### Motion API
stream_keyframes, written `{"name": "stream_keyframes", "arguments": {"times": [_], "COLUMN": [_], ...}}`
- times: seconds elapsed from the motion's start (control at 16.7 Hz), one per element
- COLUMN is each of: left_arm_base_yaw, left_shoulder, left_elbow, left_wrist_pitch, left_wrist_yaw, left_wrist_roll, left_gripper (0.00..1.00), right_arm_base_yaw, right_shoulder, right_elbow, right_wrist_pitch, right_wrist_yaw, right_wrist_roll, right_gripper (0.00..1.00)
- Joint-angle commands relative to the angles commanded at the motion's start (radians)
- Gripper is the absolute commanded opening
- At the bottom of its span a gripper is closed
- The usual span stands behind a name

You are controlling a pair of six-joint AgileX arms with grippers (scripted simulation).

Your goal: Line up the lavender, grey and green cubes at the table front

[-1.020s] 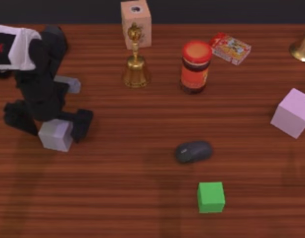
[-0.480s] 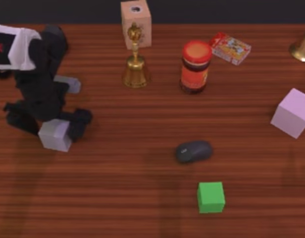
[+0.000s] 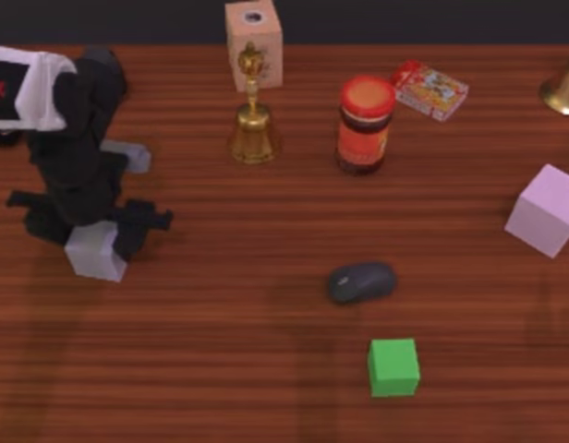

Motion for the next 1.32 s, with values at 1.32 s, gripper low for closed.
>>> {"name": "stream_keyframes", "arguments": {"times": [1.32], "left_arm_base_yaw": [0.01], "left_shoulder": [-0.124], "left_elbow": [0.141], "left_wrist_pitch": [-0.247], "left_wrist_yaw": [-0.001], "left_wrist_roll": [-0.002], "left_gripper": [0.0], "right_arm_base_yaw": [0.0], "right_shoulder": [0.0], "right_elbow": [0.0], "right_wrist_pitch": [0.0], "right_wrist_yaw": [0.0], "right_wrist_roll": [0.0], "right_gripper": [1.0]}}
